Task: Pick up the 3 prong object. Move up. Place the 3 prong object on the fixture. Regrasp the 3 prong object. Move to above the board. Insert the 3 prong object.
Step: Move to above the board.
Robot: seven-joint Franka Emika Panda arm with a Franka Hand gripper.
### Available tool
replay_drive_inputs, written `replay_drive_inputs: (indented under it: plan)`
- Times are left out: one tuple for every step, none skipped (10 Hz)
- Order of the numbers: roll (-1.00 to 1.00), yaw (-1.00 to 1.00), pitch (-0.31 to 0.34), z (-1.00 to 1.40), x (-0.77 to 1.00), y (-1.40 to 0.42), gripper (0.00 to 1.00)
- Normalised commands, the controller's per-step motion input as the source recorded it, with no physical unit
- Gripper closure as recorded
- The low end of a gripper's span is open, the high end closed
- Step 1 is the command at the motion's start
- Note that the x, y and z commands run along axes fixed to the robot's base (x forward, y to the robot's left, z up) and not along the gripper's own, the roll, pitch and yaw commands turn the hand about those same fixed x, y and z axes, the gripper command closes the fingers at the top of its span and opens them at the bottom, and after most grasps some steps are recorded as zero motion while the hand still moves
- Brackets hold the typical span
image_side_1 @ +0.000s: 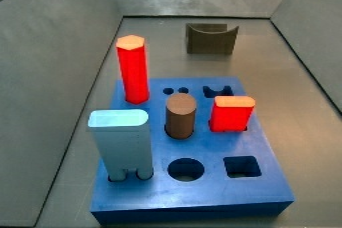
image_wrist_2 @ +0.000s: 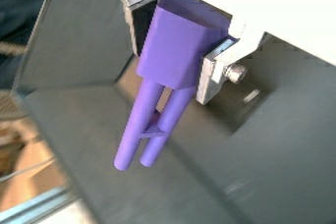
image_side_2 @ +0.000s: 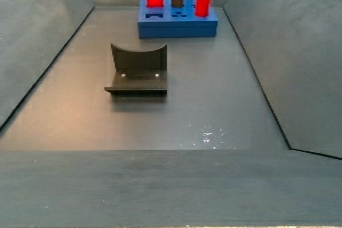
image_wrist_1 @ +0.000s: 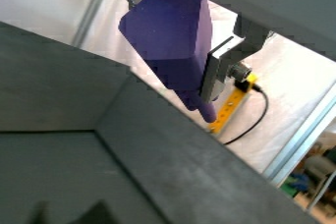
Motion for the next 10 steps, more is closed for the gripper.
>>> replay_drive_inputs:
  plan:
    - [-1.00, -0.10, -0.058, 0.28, -0.55, -1.00, 1.00]
    - [-1.00, -0.11, -0.066, 0.27, -0.56, -1.00, 1.00]
    - [-1.00, -0.11, -0.069, 0.28, -0.57, -1.00, 1.00]
    - [-1.00, -0.12, -0.068, 0.28, -0.58, -1.00, 1.00]
    - [-1.00, -0.12, -0.067, 0.28, -0.61, -1.00, 1.00]
    - [-1.00, -0.12, -0.067, 0.29, -0.62, -1.00, 1.00]
    - [-1.00, -0.12, -0.075, 0.30, -0.67, -1.00, 1.00]
    - [-1.00, -0.12, -0.084, 0.21, -0.52, -0.67, 1.00]
    - [-1.00, -0.12, -0.095, 0.12, -0.35, -0.37, 1.00]
    - [-1.00, -0.11, -0.099, 0.07, -0.26, -0.23, 1.00]
